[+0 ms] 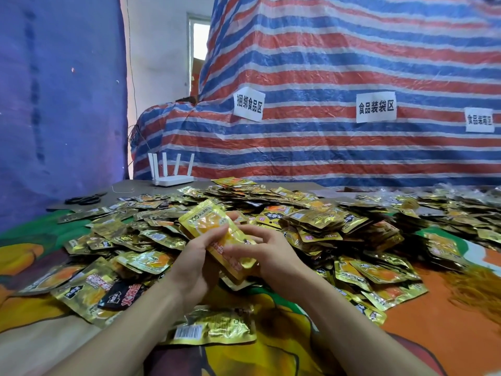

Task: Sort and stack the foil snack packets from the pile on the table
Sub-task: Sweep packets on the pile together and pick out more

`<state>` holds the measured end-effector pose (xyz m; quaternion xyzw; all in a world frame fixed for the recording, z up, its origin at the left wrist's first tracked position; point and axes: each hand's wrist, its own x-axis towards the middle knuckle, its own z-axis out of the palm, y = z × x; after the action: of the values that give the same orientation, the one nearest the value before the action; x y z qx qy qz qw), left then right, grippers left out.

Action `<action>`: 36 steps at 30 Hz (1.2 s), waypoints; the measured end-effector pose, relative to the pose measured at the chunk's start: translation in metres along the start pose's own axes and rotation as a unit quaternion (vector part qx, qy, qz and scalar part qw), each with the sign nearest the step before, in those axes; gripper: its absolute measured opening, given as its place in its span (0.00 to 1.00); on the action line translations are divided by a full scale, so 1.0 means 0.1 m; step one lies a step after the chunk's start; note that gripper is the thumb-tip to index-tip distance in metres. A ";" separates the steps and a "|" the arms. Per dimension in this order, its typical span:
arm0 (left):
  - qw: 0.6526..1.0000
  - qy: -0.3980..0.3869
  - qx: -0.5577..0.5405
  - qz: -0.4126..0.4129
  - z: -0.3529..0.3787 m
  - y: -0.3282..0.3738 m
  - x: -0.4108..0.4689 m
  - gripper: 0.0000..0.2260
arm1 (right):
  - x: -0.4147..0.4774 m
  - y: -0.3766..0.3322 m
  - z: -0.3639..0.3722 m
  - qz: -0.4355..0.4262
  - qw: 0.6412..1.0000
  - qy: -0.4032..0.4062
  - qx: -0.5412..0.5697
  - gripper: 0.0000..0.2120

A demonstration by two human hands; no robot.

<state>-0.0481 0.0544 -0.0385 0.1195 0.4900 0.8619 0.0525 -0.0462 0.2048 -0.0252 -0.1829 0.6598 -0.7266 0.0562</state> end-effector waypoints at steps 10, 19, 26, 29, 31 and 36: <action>0.992 0.067 0.103 0.016 0.00 -0.03 -0.02 0.22 | 0.26 -0.63 -0.75 -0.116 0.885 0.357 -0.276 0.15; 0.981 0.061 0.184 0.028 0.03 -0.02 -0.02 0.17 | 0.43 -0.40 -1.15 0.032 0.633 0.402 -0.661 0.14; 0.876 0.112 0.441 0.160 -0.01 0.08 -0.04 0.09 | 0.38 -0.51 -0.85 0.044 0.652 0.402 -0.642 0.21; 0.758 0.180 0.567 0.267 -0.13 0.34 -0.08 0.16 | 0.31 -0.46 -0.46 -0.070 0.706 0.342 -0.616 0.18; 0.745 0.229 0.572 0.254 -0.24 0.54 -0.09 0.16 | 0.27 -0.38 -0.21 -0.048 0.757 0.257 -0.598 0.13; 0.623 0.170 0.760 -0.068 -0.44 0.78 -0.07 0.08 | 0.35 -0.12 0.13 0.129 0.766 0.089 -0.623 0.22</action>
<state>-0.0506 -0.0236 0.0062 -0.0654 0.9778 0.1812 -0.0825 -0.0721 0.1830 -0.0062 -0.0253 0.9870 -0.1544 -0.0357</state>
